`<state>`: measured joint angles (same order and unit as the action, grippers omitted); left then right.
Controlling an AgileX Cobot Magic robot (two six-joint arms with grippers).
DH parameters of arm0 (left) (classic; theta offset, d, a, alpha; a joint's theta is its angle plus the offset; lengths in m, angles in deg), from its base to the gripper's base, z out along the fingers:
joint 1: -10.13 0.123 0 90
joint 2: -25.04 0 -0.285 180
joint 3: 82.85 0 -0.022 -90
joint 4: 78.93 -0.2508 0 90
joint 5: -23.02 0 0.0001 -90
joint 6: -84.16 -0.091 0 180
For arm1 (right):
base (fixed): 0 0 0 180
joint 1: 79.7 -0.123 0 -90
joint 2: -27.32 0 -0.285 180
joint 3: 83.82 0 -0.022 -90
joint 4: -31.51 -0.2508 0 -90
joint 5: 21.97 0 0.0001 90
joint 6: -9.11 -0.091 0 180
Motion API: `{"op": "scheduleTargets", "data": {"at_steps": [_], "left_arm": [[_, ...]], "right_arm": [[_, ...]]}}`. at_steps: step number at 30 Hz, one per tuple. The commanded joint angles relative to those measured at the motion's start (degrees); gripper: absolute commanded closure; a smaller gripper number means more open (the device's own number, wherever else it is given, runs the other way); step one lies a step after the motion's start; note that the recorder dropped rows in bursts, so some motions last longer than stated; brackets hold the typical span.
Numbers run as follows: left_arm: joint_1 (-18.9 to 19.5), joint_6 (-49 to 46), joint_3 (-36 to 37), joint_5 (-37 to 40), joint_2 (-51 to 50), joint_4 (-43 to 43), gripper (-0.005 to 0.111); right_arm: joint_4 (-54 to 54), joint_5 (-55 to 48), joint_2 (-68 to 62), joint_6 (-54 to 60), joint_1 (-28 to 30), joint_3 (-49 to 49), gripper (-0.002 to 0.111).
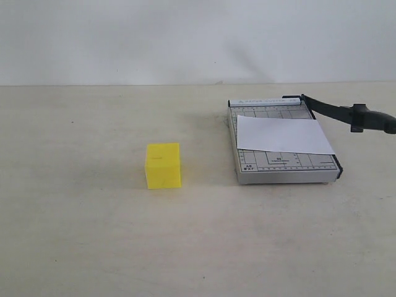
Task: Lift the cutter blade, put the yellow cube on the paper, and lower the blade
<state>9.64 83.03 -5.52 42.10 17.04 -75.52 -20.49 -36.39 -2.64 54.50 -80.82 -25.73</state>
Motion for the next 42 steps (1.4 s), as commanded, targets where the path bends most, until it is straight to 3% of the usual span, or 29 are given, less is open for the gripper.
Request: {"op": "scheduleTargets", "data": {"at_steps": [1,20,25,32,35,42], "left_arm": [[0.17,0.53,-0.11,-0.17,0.21,0.6,0.102],[0.17,0.53,-0.11,-0.17,0.21,0.6,0.102],[0.17,0.53,-0.11,-0.17,0.21,0.6,0.102],[0.17,0.53,-0.11,-0.17,0.21,0.6,0.102],[0.17,0.53,-0.11,-0.17,0.21,0.6,0.102],[0.17,0.53,-0.11,-0.17,0.21,0.6,0.102]], "right_arm": [[0.29,-1.65,9.49,-3.48,0.02,2.26,0.065],[0.41,-3.8,12.97,-7.8,0.02,3.91,0.065],[11.17,1.46,14.35,-12.71,0.02,9.56,0.065],[37.81,8.49,20.57,-39.37,0.02,16.78,0.065],[39.6,13.75,22.17,-40.55,0.02,19.12,0.065],[40.8,11.61,22.17,-40.91,0.02,19.12,0.065]]}}
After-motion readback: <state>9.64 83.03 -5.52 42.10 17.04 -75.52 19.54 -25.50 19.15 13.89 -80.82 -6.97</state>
